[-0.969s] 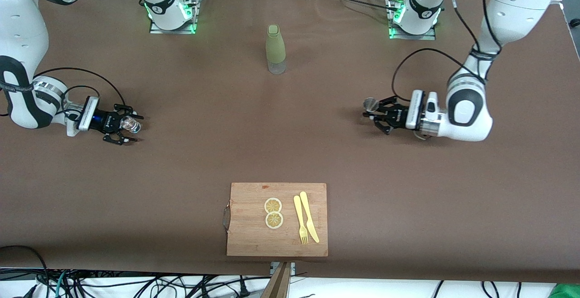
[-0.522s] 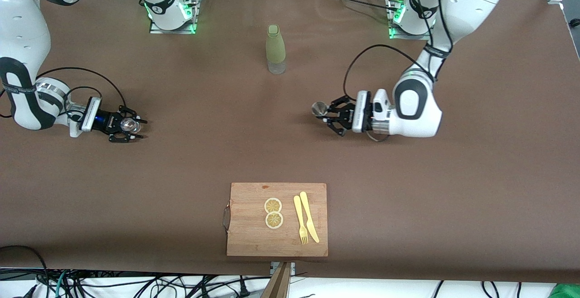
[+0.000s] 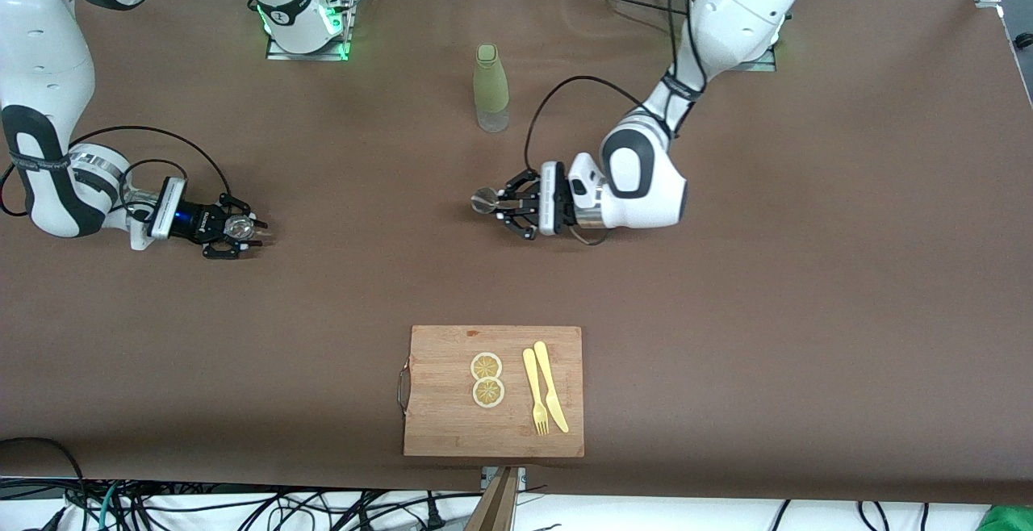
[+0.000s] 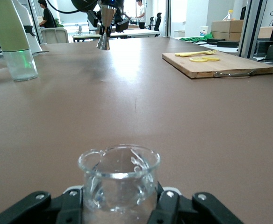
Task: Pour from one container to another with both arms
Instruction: 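Lift the jigger with the left gripper toward the middle of the table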
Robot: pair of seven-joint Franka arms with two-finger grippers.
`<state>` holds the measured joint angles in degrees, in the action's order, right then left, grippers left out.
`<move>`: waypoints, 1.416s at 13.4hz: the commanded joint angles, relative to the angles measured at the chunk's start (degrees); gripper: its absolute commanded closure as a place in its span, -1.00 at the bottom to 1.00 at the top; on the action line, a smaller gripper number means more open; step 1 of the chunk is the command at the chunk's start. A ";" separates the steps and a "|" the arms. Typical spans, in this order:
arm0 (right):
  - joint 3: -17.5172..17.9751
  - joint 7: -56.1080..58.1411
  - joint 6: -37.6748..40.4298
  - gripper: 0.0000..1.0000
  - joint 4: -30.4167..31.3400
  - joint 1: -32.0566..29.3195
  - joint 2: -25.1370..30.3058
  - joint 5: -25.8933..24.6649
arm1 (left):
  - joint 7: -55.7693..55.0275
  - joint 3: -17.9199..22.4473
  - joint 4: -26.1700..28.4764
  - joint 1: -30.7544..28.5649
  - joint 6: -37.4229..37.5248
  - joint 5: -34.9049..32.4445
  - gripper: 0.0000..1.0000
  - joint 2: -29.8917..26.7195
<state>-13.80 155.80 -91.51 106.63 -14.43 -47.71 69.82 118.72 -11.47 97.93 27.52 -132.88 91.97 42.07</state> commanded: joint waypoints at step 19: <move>9.75 -14.72 0.55 0.54 -13.64 1.77 0.16 4.53 | -19.40 9.87 -28.30 15.88 -14.33 3.13 1.00 15.58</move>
<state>-5.93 144.48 -89.95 94.94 -12.75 -47.70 73.24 100.63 -4.61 75.86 40.67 -146.43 92.62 53.90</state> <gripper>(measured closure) 0.771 0.789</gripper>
